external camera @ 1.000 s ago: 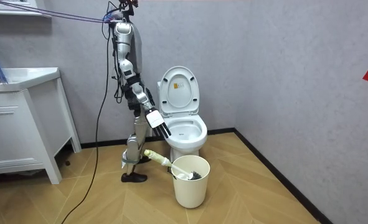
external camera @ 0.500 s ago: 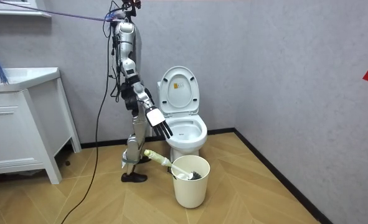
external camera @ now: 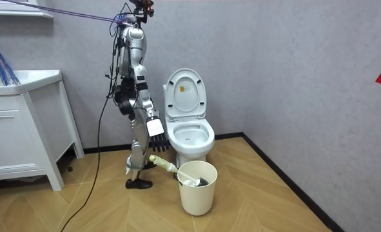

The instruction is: Brush toilet

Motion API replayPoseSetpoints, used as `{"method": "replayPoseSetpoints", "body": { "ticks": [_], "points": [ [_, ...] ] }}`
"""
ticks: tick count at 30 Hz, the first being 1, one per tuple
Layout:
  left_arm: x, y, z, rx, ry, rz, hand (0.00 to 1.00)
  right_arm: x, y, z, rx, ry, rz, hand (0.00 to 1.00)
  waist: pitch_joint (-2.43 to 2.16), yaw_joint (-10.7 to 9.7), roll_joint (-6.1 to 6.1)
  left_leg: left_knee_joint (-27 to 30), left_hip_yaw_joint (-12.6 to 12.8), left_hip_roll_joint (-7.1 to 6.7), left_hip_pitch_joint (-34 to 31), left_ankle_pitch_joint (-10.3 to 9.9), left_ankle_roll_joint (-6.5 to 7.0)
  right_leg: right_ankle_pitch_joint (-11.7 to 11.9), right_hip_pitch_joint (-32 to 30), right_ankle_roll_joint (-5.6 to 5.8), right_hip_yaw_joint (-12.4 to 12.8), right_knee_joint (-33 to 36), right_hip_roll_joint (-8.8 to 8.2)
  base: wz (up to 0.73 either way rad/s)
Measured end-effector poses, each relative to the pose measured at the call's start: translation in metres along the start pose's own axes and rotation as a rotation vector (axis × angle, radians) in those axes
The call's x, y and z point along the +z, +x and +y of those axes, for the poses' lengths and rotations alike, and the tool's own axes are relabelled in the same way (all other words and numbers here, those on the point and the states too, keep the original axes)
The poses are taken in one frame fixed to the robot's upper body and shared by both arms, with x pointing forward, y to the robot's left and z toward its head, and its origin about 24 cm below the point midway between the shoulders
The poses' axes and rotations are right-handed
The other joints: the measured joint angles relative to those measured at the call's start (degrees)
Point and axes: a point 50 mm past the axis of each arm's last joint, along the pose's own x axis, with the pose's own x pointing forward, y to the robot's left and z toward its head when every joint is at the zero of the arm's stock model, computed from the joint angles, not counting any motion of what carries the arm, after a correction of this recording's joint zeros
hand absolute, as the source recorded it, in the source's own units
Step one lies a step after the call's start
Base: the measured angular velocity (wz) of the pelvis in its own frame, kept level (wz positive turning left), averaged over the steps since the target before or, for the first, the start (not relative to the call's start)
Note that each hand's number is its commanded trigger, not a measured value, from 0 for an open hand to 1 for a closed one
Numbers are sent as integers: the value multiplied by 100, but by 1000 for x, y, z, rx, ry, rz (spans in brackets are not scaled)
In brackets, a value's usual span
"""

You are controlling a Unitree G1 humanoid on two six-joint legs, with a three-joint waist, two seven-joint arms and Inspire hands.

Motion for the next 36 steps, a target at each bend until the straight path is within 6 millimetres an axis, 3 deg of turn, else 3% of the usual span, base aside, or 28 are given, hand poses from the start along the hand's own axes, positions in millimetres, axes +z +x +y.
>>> {"method": "replayPoseSetpoints", "body": {
  "ticks": [9, 17, 24, 32, 36],
  "points": [
    [67, 6, 0, -1, 16, -209, 0, 43, 11, -17, -13, 99, -33, 0, 49, 28, -42, 580, 47, -8, -1466, 123, 80, -137, -1654, -75, 144, 946, -153, -1],
    [107, 1, 0, -16, 69, -363, 0, 78, 19, -43, -64, 67, -132, 0, 88, 168, -48, 1123, 142, -2, -2562, 153, 114, -288, -2887, -175, 205, 1794, -315, 1],
    [127, -7, -8, -43, 106, -456, 0, 103, 16, -45, -95, 111, -193, 0, 113, 190, -44, 1588, 136, -4, -3178, 129, 102, -473, -3543, -281, 206, 2403, -447, 8],
    [137, -11, -12, -58, 114, -512, 0, 103, 17, -49, -106, 121, -201, 0, 128, 263, -20, 1829, 130, 14, -3384, 63, 40, -595, -3753, -371, 186, 2723, -506, 1],
    [137, -12, -13, -67, 115, -521, 0, 103, 19, -55, -122, 114, -202, 0, 125, 318, -12, 1850, 134, -48, -3469, 67, 31, -667, -3882, -388, 181, 2882, -631, 10]
  ]
}}
